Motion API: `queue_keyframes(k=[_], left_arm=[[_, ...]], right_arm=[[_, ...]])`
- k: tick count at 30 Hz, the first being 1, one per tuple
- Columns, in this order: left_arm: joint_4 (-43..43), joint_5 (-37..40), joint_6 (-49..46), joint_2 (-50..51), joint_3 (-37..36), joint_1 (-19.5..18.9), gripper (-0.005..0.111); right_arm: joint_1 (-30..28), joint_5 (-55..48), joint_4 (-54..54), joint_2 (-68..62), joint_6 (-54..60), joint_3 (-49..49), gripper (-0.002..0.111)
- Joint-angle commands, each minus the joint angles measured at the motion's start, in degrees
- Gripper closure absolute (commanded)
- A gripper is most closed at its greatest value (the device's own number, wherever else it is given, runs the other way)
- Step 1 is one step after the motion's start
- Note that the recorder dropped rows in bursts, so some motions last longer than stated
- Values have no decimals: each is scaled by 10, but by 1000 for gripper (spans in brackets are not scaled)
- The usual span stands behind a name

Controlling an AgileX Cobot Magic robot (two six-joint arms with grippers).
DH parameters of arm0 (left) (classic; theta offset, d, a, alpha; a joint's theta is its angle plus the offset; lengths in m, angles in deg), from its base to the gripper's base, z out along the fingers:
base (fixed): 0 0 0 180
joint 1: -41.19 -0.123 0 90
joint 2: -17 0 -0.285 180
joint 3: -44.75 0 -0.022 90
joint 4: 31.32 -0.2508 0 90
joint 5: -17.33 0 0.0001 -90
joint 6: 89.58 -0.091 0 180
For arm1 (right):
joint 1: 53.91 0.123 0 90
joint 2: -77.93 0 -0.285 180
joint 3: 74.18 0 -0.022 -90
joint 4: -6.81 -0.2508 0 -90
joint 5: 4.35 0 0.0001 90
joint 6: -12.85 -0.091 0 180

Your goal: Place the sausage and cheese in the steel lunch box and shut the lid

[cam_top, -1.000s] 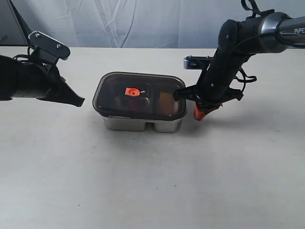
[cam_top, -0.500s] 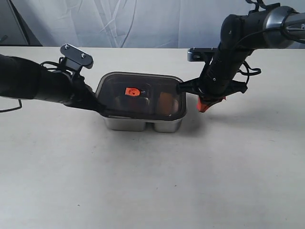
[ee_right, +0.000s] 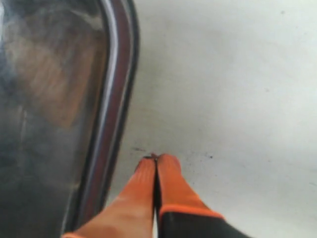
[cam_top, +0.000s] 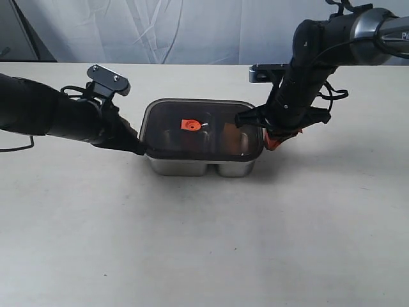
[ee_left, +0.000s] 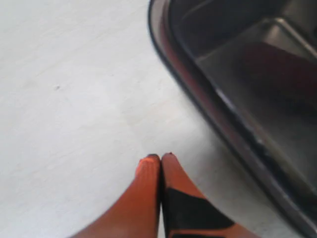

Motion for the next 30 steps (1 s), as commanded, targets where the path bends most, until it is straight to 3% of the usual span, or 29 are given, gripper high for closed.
queue_keyframes(k=[1,4,9,18,30], left_arm=[[-32,-87,42,-24,-25,2,107],[-9,-82,42,-82,-28,2,107],[24,69,37,-118,5,13,107],[-57,73,38,-33,16,69,107],[-78,51,42,29,16,69,107]], right_arm=[[1,-16,109,34,-75,1,109],[2,20,116,83,-87,1,109],[19,44,-27,94,47,1,109],[49,42,-68,45,85,1,109],[48,46,-52,-4,82,1,109]])
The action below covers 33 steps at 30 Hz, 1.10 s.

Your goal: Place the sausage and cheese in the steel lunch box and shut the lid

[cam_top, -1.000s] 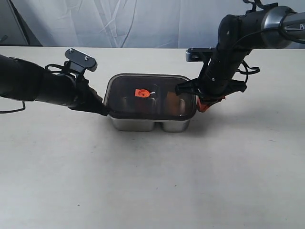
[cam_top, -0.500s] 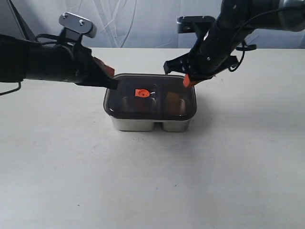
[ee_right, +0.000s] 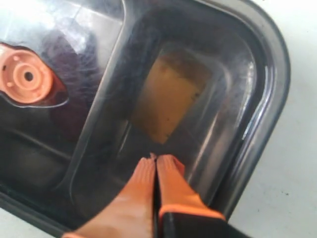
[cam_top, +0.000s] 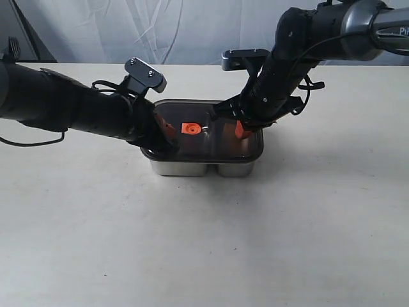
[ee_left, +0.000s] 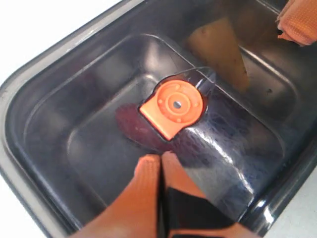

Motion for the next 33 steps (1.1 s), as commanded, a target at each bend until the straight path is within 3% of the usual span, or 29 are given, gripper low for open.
queue_keyframes(k=[1,10,16,19,25,33], left_arm=[[-27,-21,4,30,-13,5,107],[5,-39,4,-42,-13,5,107],[22,-48,4,-104,-10,5,107],[22,-17,13,-134,-10,5,107],[-75,90,126,-209,-10,5,107],[-194,188,279,-351,-59,5,107]], right_arm=[[-2,7,17,-31,5,4,109],[-2,67,19,30,-8,4,109],[-2,52,19,75,-8,4,109],[-2,33,22,93,-14,4,109],[10,52,71,163,-74,34,109],[74,157,115,308,-148,192,109]])
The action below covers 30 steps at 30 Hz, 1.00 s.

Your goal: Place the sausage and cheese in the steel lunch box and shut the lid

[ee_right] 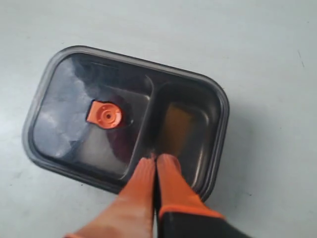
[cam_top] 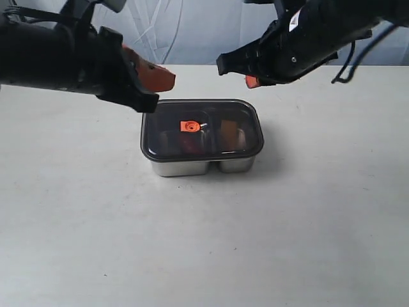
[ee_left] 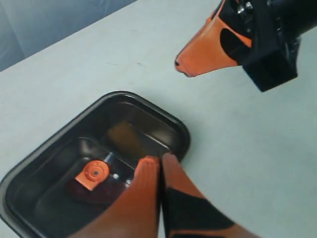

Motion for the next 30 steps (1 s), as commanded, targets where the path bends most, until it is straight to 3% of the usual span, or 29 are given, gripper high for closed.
queue_keyframes(k=[1,8,15,20,30], left_arm=[[-49,65,70,-93,-50,2,107],[-61,108,123,-265,-169,2,107],[-57,127,184,-425,-276,2,107],[-57,179,187,-486,-294,2,107],[-61,221,187,-504,-294,2,107]], right_arm=[[39,72,17,90,-44,98,109],[97,162,19,201,-90,244,109],[132,165,-5,241,-91,334,109],[132,96,-66,241,-91,350,109],[132,110,-59,241,-91,350,109]])
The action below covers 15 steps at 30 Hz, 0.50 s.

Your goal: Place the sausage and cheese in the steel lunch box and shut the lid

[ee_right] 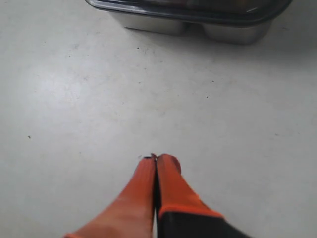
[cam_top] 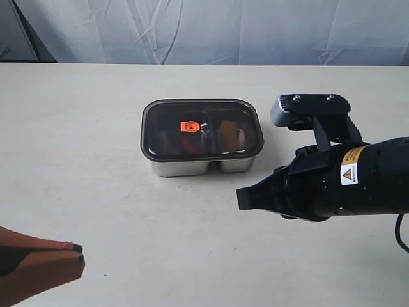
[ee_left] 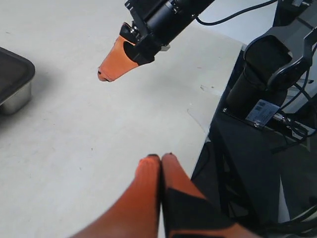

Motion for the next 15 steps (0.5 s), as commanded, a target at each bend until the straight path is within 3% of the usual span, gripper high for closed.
queue_keyframes(k=[1,5,7,11,15], left_arm=[[0,6,4,-4,-3,2,107],[-1,-2,4,-5,-3,6,107],[-7,-46,-13,-17,-5,8,107],[56,-237,-13,-72,-40,-19,107],[187,-365,-11,-146,-115,-86,107]], right_arm=[[2,8,1,5,1,2,109],[2,16,1,5,1,2,109],[2,16,1,5,1,2,109],[2,18,1,5,1,2,109],[2,18,-1,5,1,2,109]])
